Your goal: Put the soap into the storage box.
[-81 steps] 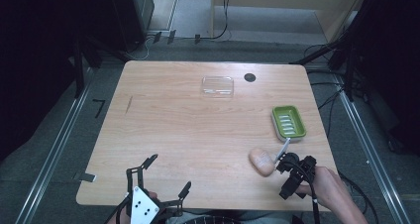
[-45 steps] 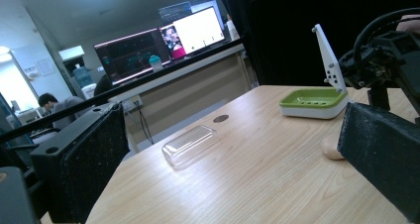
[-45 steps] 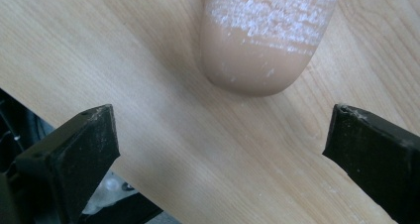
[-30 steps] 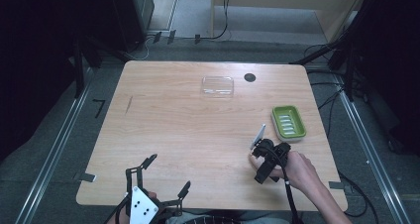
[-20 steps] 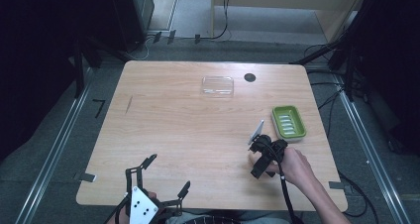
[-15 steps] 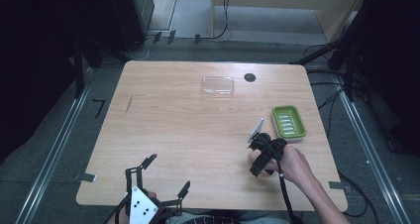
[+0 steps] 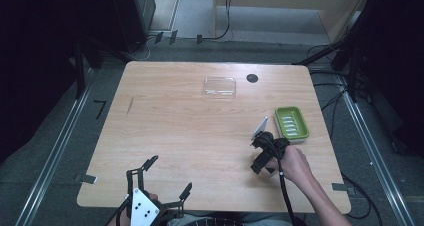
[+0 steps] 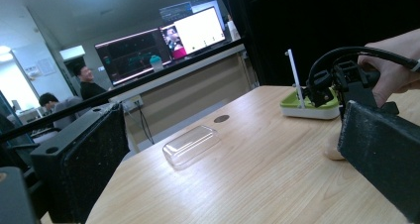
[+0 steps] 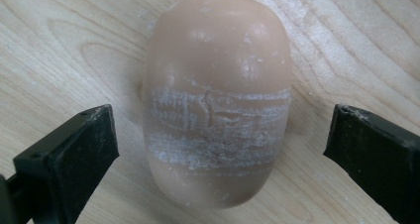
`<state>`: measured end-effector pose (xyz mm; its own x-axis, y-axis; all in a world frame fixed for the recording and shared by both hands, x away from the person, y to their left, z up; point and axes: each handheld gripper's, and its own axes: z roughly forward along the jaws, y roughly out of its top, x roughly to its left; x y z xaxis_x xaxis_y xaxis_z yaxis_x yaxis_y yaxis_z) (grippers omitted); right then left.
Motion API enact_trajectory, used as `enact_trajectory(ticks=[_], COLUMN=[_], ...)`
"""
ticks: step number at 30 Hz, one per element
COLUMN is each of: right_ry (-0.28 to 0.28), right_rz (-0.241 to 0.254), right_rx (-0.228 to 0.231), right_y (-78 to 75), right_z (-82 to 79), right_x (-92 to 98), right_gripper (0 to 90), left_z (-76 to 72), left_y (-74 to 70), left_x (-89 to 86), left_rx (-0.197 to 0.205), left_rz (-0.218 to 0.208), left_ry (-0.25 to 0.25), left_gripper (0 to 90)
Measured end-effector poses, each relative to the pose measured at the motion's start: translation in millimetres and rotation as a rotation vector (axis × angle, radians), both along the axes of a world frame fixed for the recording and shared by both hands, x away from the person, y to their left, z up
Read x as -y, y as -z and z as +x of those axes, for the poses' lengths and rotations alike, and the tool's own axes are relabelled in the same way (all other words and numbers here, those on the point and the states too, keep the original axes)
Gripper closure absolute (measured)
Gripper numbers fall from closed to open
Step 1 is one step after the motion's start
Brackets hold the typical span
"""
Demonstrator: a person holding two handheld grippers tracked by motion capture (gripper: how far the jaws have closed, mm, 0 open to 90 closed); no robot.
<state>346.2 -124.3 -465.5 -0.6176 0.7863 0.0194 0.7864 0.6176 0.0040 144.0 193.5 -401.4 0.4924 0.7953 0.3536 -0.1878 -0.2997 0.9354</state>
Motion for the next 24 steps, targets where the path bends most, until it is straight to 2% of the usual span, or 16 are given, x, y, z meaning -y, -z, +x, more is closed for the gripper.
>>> enact_trajectory(ticks=[7, 12, 24], right_ry=[0.014, 0.018, 0.013], right_rz=[0.005, -0.007, -0.030], right_rx=[0.004, 0.004, 0.019], right_y=[1.8, 2.7, 0.5], right_z=[0.2, -0.1, -1.8], right_x=[-1.3, -2.0, -4.9], right_gripper=[1.9, 14.6, 24.7], left_z=[0.1, 0.0, 0.1], left_y=[0.0, 0.0, 0.0], left_x=[0.0, 0.0, 0.0], left_rx=[0.000, 0.000, 0.000], left_rz=[0.000, -0.001, -0.002], left_ry=[0.000, 0.001, -0.001], left_gripper=[0.0, 0.0, 0.0])
